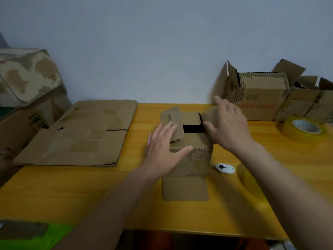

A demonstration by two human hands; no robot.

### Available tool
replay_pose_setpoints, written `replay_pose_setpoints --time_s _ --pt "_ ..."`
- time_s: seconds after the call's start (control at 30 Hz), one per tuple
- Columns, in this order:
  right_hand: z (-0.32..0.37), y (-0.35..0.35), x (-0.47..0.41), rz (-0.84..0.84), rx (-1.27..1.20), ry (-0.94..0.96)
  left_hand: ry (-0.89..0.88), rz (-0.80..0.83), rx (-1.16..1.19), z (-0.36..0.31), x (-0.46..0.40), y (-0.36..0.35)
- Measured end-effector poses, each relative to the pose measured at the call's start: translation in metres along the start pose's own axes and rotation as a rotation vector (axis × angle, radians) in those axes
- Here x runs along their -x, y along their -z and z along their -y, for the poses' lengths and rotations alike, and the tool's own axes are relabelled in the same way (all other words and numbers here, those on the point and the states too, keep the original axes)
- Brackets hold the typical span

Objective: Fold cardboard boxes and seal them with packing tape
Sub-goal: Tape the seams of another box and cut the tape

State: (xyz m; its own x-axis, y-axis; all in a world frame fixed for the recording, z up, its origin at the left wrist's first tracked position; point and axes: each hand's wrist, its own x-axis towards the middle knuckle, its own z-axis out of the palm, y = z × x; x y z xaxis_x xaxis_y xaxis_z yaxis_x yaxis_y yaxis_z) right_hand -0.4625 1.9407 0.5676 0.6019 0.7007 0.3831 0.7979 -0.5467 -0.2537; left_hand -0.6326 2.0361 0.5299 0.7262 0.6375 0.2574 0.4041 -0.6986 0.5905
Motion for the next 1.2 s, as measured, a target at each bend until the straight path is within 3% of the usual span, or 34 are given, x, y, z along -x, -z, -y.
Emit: replay_pose_setpoints --time_s 0.13,0.2,0.3,0.37,0.47,0.6,0.7,0.77,0.87,0.93,1.03,1.2 --pt "-0.008 0.010 0.008 -0.038 -0.765 -0.370 0.087 0.069 0.014 0.001 0.003 -0.006" --pt "-0.001 0.007 0.016 0.036 -0.988 -0.372 0.128 0.074 -0.008 -0.001 0.004 -0.010" --pt "0.013 -0.004 0.027 0.249 -0.908 -0.208 0.150 0.076 -0.079 -0.004 0.007 -0.012" --pt "0.016 -0.015 0.027 0.264 -0.744 -0.177 0.138 0.122 -0.128 -0.006 0.011 -0.012" --pt "0.010 -0.023 0.024 0.247 -0.687 -0.229 0.046 0.171 -0.172 -0.011 0.028 -0.011" --pt "-0.006 -0.015 0.023 0.261 -0.758 -0.225 -0.213 0.172 -0.308 -0.003 0.046 0.002" --pt "-0.013 -0.007 0.022 0.414 -0.851 -0.133 -0.517 0.071 -0.427 0.010 0.035 0.018" --pt "-0.013 -0.007 0.021 0.491 -0.890 -0.064 -0.579 0.137 -0.546 0.012 0.022 0.022" --pt "-0.008 -0.016 0.016 0.467 -0.848 -0.031 -0.507 0.392 -0.612 0.004 0.013 0.023" --pt "-0.009 -0.022 0.011 0.356 -0.751 -0.123 -0.392 0.450 -0.647 -0.004 0.013 0.016" --pt "-0.014 -0.025 0.006 0.244 -0.725 -0.288 -0.272 0.384 -0.653 -0.016 0.010 0.001" --pt "-0.022 -0.026 0.007 0.186 -0.738 -0.356 -0.099 0.299 -0.644 -0.051 -0.004 -0.035"
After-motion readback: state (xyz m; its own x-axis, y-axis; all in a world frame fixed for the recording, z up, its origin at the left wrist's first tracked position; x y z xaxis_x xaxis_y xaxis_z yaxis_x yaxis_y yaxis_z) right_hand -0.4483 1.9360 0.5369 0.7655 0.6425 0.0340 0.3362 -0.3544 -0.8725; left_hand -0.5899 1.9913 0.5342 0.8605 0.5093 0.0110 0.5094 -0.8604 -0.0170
